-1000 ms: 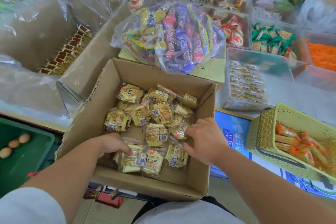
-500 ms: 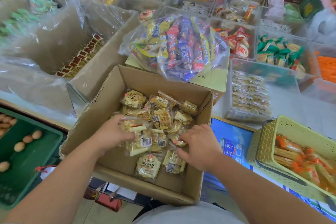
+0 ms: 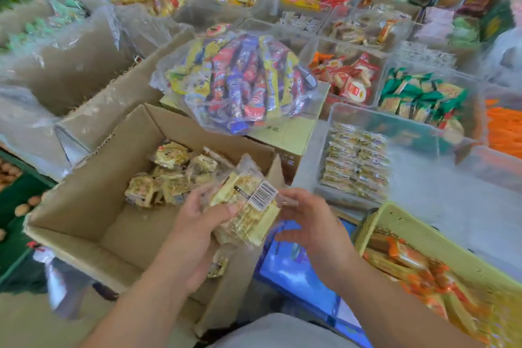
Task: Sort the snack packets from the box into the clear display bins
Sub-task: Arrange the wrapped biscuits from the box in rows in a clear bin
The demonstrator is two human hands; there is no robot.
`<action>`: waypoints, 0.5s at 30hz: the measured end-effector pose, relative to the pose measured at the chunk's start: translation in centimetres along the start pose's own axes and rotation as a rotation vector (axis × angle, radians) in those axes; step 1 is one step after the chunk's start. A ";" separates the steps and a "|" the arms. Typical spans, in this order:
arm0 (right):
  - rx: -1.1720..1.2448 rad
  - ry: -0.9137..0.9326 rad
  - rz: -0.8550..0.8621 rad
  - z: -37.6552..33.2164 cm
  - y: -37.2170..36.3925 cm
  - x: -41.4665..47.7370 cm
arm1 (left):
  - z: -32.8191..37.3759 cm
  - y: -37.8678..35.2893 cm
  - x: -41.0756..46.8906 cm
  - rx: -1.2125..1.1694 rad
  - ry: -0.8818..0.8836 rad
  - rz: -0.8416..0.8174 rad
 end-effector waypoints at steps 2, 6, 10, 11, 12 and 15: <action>-0.103 0.049 -0.009 -0.7 2.8 -1.2 | -1.2 -2.6 -0.5 0.015 -0.017 -0.020; -0.401 0.154 0.005 -2.0 7.3 -3.0 | -4.0 -7.0 -1.5 0.107 -0.039 -0.066; -0.401 0.124 -0.038 -2.3 10.6 -3.8 | -6.1 -9.8 -1.8 0.180 -0.010 -0.056; -0.347 0.092 -0.068 -2.3 11.2 -3.8 | -6.4 -10.2 -1.9 0.169 0.006 -0.065; -0.264 0.053 -0.102 -2.3 11.8 -3.9 | -6.6 -10.7 -2.0 0.155 0.028 -0.081; 0.011 -0.070 -0.215 -2.3 13.3 -3.7 | -6.9 -12.1 -2.3 0.088 0.096 -0.136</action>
Point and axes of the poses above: each hand's wrist, its own x-axis towards the middle knuckle, its own y-axis out of the back of the hand, z = x × y, the point moved 2 cm from there along x, towards the middle knuckle, and after that the axes turned 12 degrees about -y, right-handed, at the moved point
